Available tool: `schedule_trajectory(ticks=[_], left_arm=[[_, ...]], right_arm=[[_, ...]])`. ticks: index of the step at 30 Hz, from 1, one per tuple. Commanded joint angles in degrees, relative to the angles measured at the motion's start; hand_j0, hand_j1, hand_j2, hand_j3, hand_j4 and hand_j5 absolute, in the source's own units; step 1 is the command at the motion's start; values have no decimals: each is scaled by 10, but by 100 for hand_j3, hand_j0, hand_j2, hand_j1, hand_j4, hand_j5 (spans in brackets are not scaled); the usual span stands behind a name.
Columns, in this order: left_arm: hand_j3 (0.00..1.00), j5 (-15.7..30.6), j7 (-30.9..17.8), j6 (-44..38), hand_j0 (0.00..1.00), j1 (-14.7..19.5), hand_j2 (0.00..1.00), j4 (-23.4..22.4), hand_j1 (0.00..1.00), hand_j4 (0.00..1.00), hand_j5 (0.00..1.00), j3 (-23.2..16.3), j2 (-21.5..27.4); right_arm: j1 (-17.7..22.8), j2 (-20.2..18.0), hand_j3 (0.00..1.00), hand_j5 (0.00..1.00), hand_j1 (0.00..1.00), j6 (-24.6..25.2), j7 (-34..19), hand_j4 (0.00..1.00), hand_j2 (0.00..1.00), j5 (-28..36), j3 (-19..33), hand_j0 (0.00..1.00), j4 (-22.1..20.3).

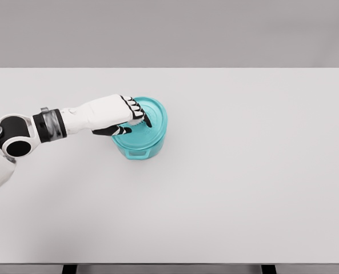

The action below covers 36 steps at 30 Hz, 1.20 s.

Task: Cover the pot with left arm

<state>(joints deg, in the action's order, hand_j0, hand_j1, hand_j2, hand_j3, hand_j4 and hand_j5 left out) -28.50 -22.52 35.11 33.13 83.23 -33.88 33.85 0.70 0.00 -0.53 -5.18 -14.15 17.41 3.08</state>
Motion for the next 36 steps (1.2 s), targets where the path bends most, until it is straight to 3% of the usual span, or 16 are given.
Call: schedule_trajectory(ticks=[1,26,31,36], left_arm=[[67,4,0,-1,67,0,67,1,67,67,67,0,1],[68,5,0,-1,68,0,68,3,68,68,68,2,1],[53,6,1,-1,53,-1,53,4,53,53,53,3,2],[54,6,1,-1,54,-1,54,4,54,54,54,4,2]], right_arm=[[0,0,100,100,100,0,0,100,100,0,0,100,0],[0,0,100,100,100,0,0,100,100,0,0,100,1],[0,0,100,100,100,0,0,100,100,0,0,100,0],[0,0,100,100,100,0,0,100,100,0,0,100,0]])
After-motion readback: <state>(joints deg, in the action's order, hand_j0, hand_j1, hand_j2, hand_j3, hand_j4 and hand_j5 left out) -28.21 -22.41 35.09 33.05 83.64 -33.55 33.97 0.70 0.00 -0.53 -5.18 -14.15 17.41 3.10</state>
